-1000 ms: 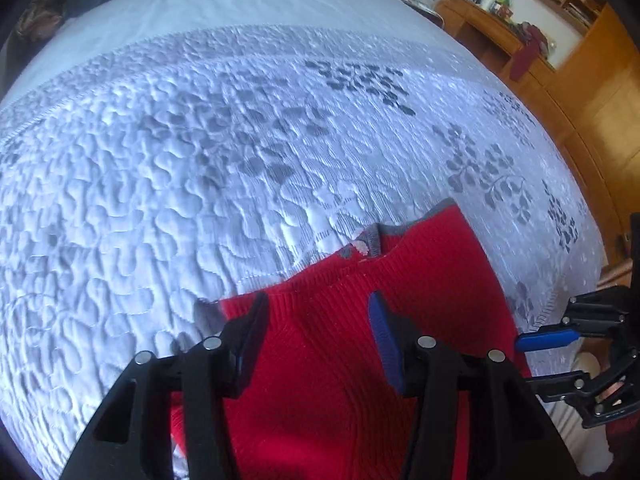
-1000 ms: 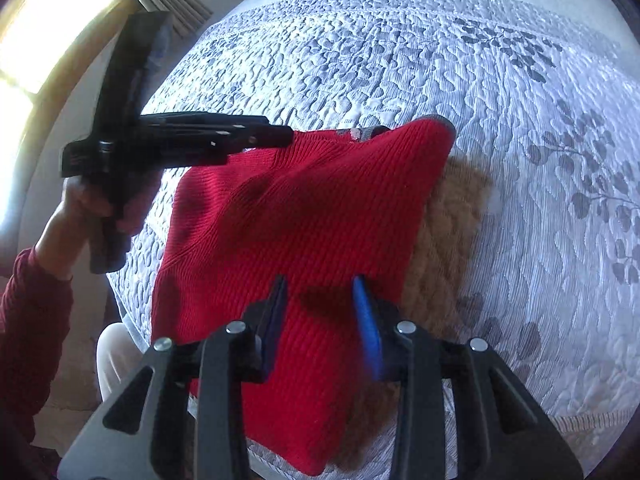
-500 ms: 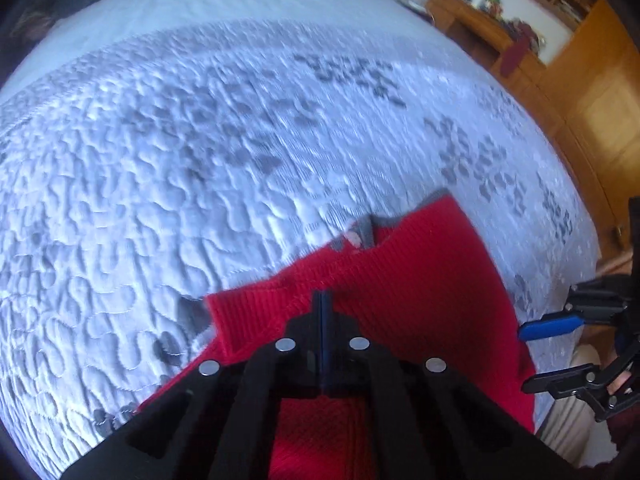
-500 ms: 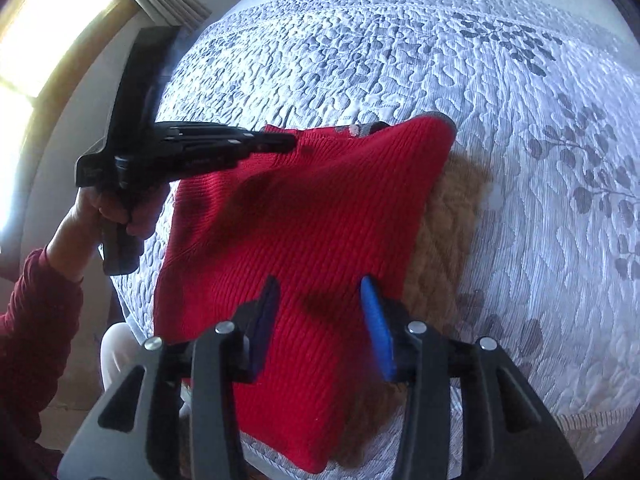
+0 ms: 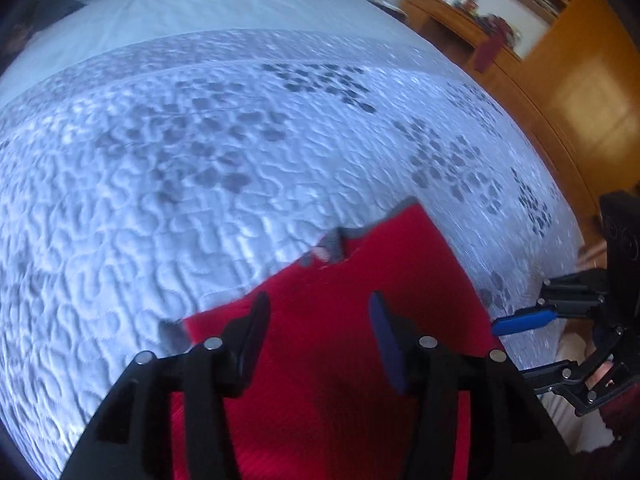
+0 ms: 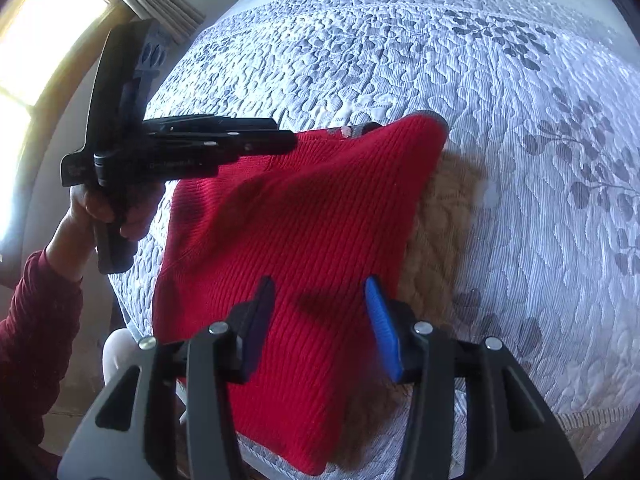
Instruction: Fold small clothes
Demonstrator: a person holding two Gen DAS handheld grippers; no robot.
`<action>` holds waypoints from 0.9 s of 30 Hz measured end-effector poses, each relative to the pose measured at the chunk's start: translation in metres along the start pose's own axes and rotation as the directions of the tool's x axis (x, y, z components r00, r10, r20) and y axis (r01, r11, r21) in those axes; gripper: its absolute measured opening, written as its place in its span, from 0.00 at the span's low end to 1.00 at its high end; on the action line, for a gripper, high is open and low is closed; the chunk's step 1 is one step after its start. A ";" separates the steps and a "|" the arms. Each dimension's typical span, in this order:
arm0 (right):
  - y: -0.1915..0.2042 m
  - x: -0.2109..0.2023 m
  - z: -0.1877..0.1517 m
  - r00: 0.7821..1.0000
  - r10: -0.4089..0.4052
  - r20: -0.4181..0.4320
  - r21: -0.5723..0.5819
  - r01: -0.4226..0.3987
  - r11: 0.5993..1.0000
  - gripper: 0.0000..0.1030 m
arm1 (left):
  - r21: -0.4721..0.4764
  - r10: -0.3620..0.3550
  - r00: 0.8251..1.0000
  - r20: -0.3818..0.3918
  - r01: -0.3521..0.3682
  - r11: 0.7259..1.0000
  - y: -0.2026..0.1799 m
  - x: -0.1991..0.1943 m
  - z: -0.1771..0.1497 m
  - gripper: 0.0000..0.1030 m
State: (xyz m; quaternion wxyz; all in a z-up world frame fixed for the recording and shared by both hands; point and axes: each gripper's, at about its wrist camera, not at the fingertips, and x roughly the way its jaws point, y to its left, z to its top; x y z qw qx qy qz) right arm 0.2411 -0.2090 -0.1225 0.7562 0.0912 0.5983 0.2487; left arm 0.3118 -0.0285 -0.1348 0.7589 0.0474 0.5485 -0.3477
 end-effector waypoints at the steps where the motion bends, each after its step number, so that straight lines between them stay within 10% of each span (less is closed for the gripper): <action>1: 0.000 0.001 0.000 1.000 0.001 -0.002 0.001 -0.001 1.000 0.46 | 0.023 -0.001 1.000 -0.026 0.002 1.000 -0.003 0.006 0.004 0.50; 5: -0.002 0.003 0.001 1.000 0.004 -0.009 0.005 -0.004 1.000 0.47 | 0.112 -0.013 0.993 -0.121 0.027 0.993 -0.011 0.024 0.008 0.47; 7: -0.004 0.005 0.001 1.000 0.005 -0.015 0.014 -0.005 1.000 0.47 | 0.153 -0.018 0.987 -0.157 0.042 0.987 -0.014 0.031 0.008 0.15; 9: -0.006 0.005 0.001 1.000 0.010 -0.015 0.024 -0.010 1.000 0.48 | 0.166 0.000 0.985 -0.171 0.029 0.986 -0.015 0.033 0.008 0.03; 17: -0.014 0.004 0.000 1.000 0.027 -0.008 0.063 -0.026 0.998 0.48 | 0.047 0.018 0.998 0.054 -0.021 0.999 0.004 -0.015 0.009 0.01; 27: -0.015 0.022 -0.002 0.999 -0.019 -0.034 0.076 0.022 0.997 0.54 | 0.058 0.183 0.981 -0.060 -0.179 0.982 0.007 0.035 0.000 0.03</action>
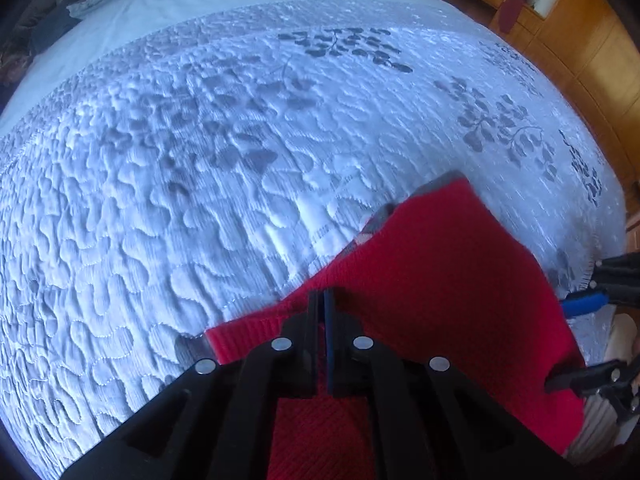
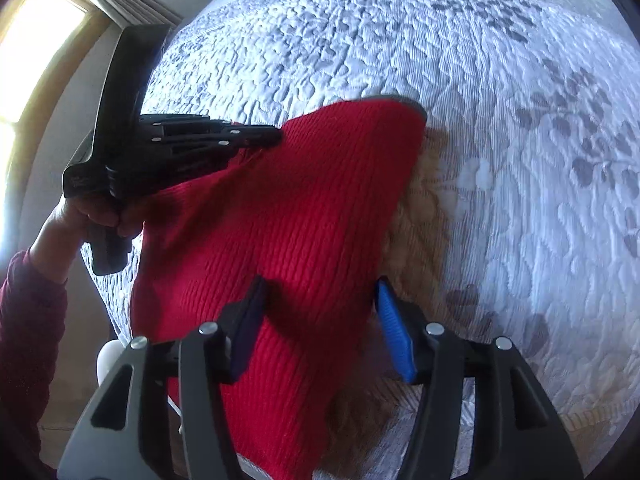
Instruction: Fold small clothes
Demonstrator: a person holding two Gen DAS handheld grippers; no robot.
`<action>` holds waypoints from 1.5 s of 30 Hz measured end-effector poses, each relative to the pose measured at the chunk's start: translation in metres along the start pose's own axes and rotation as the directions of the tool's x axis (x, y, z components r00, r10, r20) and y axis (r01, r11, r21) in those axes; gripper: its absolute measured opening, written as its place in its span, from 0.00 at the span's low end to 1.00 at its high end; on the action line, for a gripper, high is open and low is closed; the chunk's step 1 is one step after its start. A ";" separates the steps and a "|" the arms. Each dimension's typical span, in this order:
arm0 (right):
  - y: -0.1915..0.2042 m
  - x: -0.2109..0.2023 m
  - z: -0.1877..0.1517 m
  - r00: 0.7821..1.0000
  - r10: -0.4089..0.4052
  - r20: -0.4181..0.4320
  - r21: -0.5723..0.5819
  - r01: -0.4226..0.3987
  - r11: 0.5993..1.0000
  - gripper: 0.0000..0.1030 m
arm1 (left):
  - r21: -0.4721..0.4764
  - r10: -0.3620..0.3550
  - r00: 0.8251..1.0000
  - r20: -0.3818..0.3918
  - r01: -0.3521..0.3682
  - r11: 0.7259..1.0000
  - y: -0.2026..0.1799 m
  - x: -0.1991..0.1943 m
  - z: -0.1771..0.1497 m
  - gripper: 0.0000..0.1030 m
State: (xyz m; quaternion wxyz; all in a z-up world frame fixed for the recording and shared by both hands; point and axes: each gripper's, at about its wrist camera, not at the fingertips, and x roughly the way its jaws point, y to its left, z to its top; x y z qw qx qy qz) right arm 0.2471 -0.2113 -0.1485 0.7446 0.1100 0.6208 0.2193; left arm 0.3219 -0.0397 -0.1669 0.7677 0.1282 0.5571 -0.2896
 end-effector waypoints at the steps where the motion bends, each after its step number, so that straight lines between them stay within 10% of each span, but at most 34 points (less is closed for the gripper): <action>1: -0.002 0.001 -0.001 1.000 0.009 -0.002 0.014 -0.009 1.000 0.54 | -0.012 -0.003 1.000 0.006 0.003 1.000 0.001 -0.004 0.001 0.11; 6: 0.001 -0.017 -0.007 0.999 -0.010 0.031 -0.010 0.010 1.000 0.54 | -0.033 0.029 0.997 0.075 -0.026 0.999 0.015 -0.044 -0.011 0.43; 9: 0.003 -0.029 -0.011 0.998 -0.017 0.058 -0.018 0.018 1.000 0.54 | -0.050 0.032 0.998 0.050 -0.029 0.998 0.029 -0.053 -0.025 0.43; 14: 0.004 -0.031 -0.018 0.998 0.004 0.060 -0.002 -0.004 1.000 0.54 | -0.059 -0.025 1.000 -0.020 0.023 0.998 0.037 -0.041 -0.044 0.41; 18: 0.005 -0.026 -0.021 0.999 -0.001 0.038 0.008 0.001 1.000 0.54 | -0.055 -0.040 0.999 -0.002 0.040 0.998 0.030 -0.042 -0.050 0.07; 29: 0.007 -0.024 -0.022 0.999 -0.002 0.041 0.015 0.001 1.000 0.54 | -0.158 0.054 0.998 0.030 -0.049 0.986 0.056 -0.046 -0.067 0.08; 36: 0.020 -0.042 -0.038 0.998 -0.028 0.049 -0.019 0.029 0.999 0.59 | -0.255 0.059 0.996 0.070 -0.040 0.966 0.039 -0.093 -0.085 0.56; 45: 0.021 -0.042 -0.095 1.000 -0.003 -0.008 0.025 0.004 1.000 0.60 | -0.381 -0.028 1.000 -0.011 0.022 0.924 -0.031 -0.127 -0.188 0.58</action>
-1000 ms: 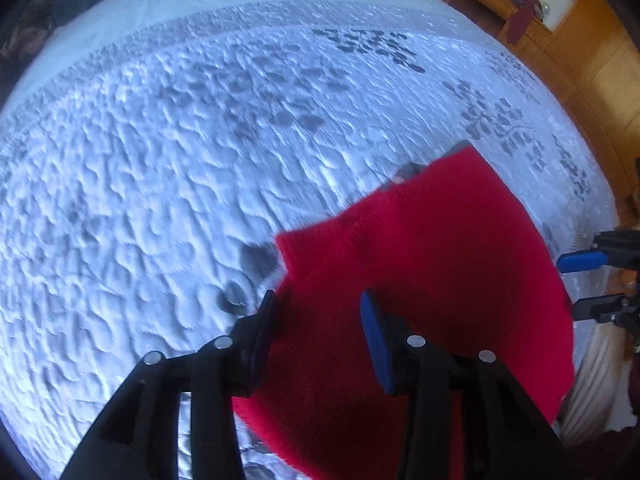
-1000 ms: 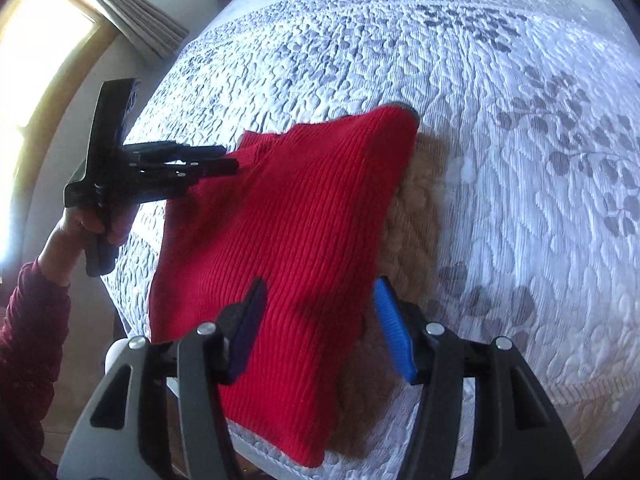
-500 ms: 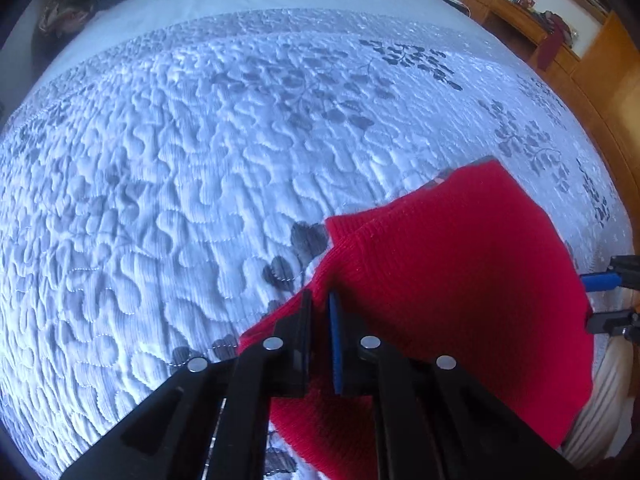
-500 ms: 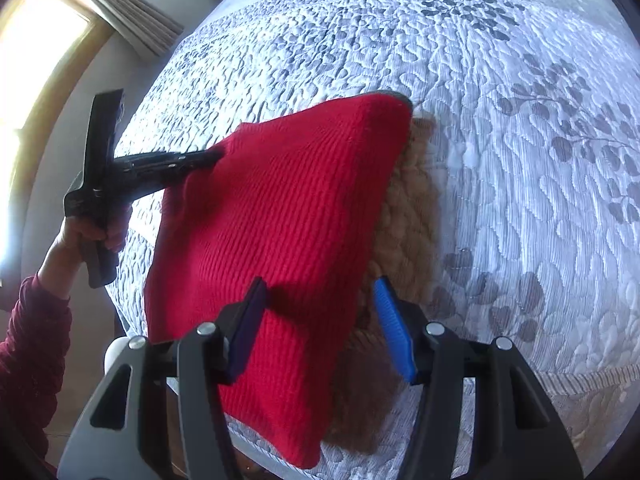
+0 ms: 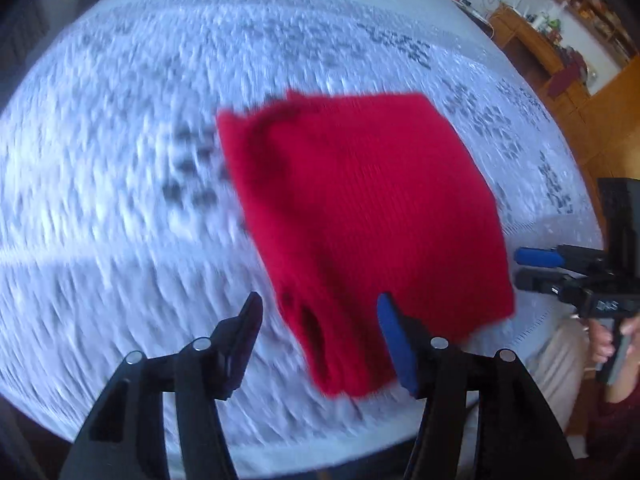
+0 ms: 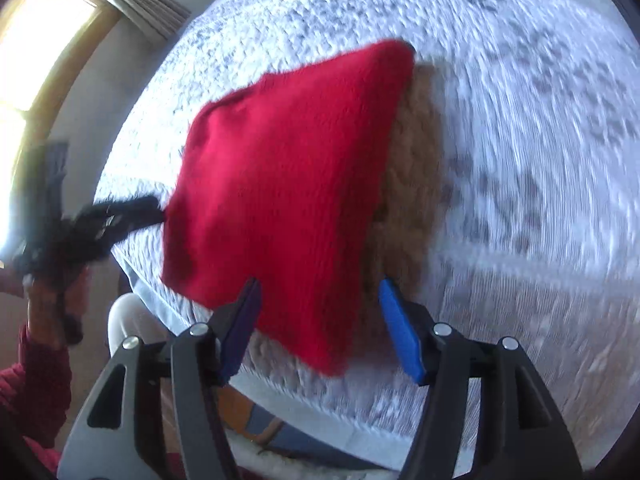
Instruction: Fold small clothes
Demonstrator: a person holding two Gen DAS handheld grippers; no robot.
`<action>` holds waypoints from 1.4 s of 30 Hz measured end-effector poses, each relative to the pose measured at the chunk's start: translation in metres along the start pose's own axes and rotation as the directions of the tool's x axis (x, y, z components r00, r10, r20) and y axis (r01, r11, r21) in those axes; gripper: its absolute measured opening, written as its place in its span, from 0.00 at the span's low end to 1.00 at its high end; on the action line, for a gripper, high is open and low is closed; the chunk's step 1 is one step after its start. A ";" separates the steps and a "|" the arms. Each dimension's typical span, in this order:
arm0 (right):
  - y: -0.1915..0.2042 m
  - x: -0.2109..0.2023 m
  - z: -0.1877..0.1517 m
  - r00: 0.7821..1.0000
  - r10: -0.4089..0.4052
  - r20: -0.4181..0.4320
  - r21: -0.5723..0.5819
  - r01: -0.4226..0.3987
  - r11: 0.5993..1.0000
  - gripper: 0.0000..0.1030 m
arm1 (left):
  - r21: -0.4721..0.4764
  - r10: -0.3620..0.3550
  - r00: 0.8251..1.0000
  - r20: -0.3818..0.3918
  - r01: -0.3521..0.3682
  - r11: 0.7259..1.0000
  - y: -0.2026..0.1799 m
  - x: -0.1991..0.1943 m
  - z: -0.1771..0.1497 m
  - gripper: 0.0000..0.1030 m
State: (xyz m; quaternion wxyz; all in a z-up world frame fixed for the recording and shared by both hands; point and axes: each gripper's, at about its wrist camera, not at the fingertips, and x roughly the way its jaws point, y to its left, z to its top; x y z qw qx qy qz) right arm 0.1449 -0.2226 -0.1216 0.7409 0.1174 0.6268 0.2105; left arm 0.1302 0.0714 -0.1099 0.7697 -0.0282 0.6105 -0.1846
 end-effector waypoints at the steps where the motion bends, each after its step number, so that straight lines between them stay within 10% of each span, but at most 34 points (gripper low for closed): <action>1: -0.003 0.003 -0.006 1.000 0.003 -0.009 0.022 -0.002 1.000 0.60 | -0.036 -0.029 1.000 -0.009 0.028 0.999 -0.001 0.001 -0.011 0.58; 5: -0.005 0.007 -0.019 1.000 -0.012 -0.015 0.055 0.012 0.998 0.60 | -0.095 -0.059 0.998 -0.010 0.058 0.994 -0.006 0.010 -0.032 0.47; 7: 0.000 0.007 -0.022 1.000 -0.025 -0.011 0.050 0.025 0.998 0.60 | -0.094 -0.048 0.998 -0.042 0.044 0.995 -0.010 0.023 -0.035 0.09; 13: 0.012 0.007 -0.029 0.999 -0.039 -0.002 0.024 0.039 0.999 0.61 | -0.085 0.038 0.999 0.014 -0.037 0.996 -0.003 0.010 -0.039 0.06; 21: 0.011 0.020 -0.030 1.000 -0.013 -0.028 0.052 0.014 0.999 0.61 | -0.071 0.023 1.000 -0.018 -0.024 0.997 0.002 0.025 -0.042 0.10; 26: 0.003 0.035 -0.023 0.995 0.072 -0.071 0.099 -0.065 0.993 0.61 | -0.126 -0.031 1.000 0.005 0.031 0.992 0.004 0.018 -0.041 0.46; 28: 0.001 0.046 -0.022 0.991 0.098 -0.094 0.118 -0.087 0.989 0.54 | -0.158 -0.037 0.999 -0.005 0.035 0.987 0.012 0.021 -0.041 0.46; 31: 0.001 0.055 -0.021 0.986 0.127 -0.112 0.116 -0.114 0.987 0.19 | -0.196 -0.053 0.999 -0.012 0.050 0.979 0.018 0.028 -0.038 0.47; 42: 0.006 0.050 -0.035 0.993 -0.010 -0.115 -0.019 0.008 1.000 0.14 | -0.152 -0.005 1.000 -0.028 0.001 0.988 0.014 0.042 -0.030 0.52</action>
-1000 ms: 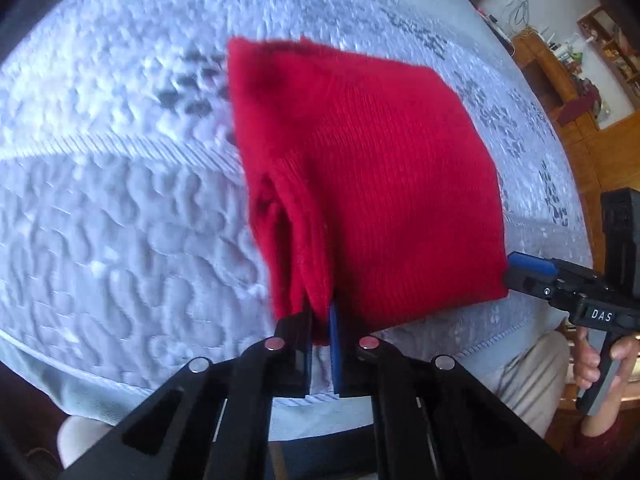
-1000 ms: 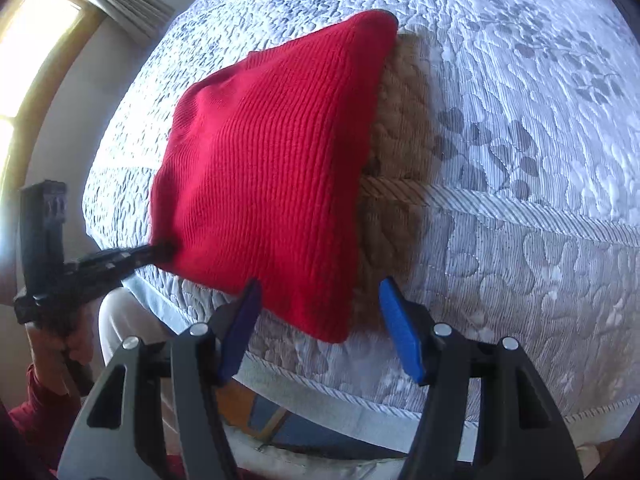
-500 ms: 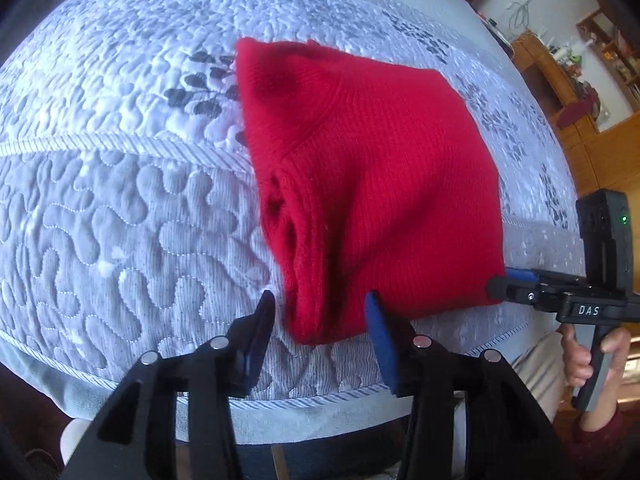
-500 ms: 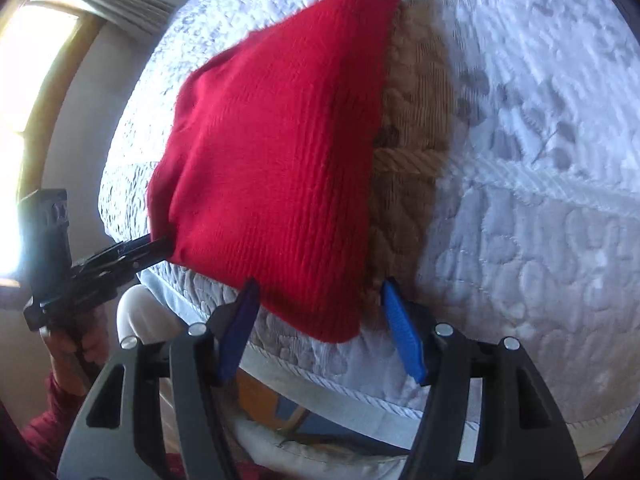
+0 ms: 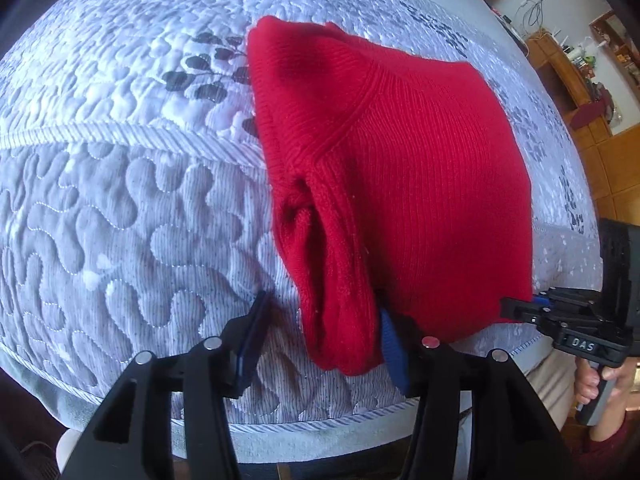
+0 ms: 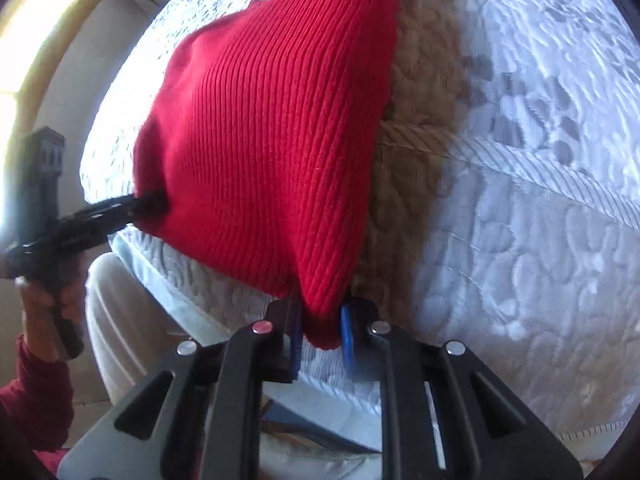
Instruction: Fold small clothes
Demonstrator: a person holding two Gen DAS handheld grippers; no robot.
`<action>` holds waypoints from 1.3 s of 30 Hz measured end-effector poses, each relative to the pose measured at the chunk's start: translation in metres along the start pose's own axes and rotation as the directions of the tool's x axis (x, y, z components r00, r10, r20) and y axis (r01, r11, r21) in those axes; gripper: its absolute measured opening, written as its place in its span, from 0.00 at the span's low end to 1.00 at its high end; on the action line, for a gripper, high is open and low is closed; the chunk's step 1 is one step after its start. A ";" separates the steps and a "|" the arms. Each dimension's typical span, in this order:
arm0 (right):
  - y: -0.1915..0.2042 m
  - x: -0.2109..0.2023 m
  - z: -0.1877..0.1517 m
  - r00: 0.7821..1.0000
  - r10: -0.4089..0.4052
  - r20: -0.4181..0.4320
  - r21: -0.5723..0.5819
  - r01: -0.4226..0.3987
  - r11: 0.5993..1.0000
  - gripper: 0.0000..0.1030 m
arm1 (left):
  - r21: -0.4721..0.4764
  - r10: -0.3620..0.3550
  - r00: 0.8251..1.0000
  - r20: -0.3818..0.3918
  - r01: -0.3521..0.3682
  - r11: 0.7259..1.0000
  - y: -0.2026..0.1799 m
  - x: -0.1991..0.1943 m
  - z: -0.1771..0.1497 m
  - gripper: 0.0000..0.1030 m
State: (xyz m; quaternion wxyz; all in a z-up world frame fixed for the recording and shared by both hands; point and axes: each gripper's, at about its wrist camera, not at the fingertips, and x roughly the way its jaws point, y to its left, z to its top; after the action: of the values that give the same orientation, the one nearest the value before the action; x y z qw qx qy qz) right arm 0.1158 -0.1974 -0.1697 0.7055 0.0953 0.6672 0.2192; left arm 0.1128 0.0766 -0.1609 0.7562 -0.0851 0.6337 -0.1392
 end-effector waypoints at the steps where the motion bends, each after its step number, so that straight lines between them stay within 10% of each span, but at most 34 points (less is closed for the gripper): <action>1: 0.001 -0.001 -0.001 1.000 0.001 0.003 -0.006 -0.001 1.000 0.14 | -0.013 -0.012 1.000 0.000 0.012 1.000 0.001 -0.001 0.001 0.52; 13: -0.012 -0.004 0.000 0.999 0.035 -0.004 0.016 -0.035 0.999 0.17 | 0.020 0.005 1.000 0.016 -0.005 1.000 -0.001 -0.005 0.000 0.51; 18: -0.003 -0.014 0.002 1.000 -0.022 0.010 -0.013 0.022 1.000 0.31 | 0.000 0.098 0.992 0.083 -0.098 0.995 -0.011 -0.022 -0.002 0.69; 39: 0.015 -0.057 0.063 0.983 -0.066 0.171 -0.037 0.074 0.997 0.61 | 0.038 0.140 0.972 0.186 -0.149 0.988 -0.032 -0.036 0.035 0.78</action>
State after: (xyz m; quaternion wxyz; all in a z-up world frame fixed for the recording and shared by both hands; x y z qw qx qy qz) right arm 0.1741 -0.1990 -0.1060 0.7689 0.0748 0.6027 0.1999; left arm 0.1384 0.0566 -0.1109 0.8213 -0.0317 0.5622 -0.0917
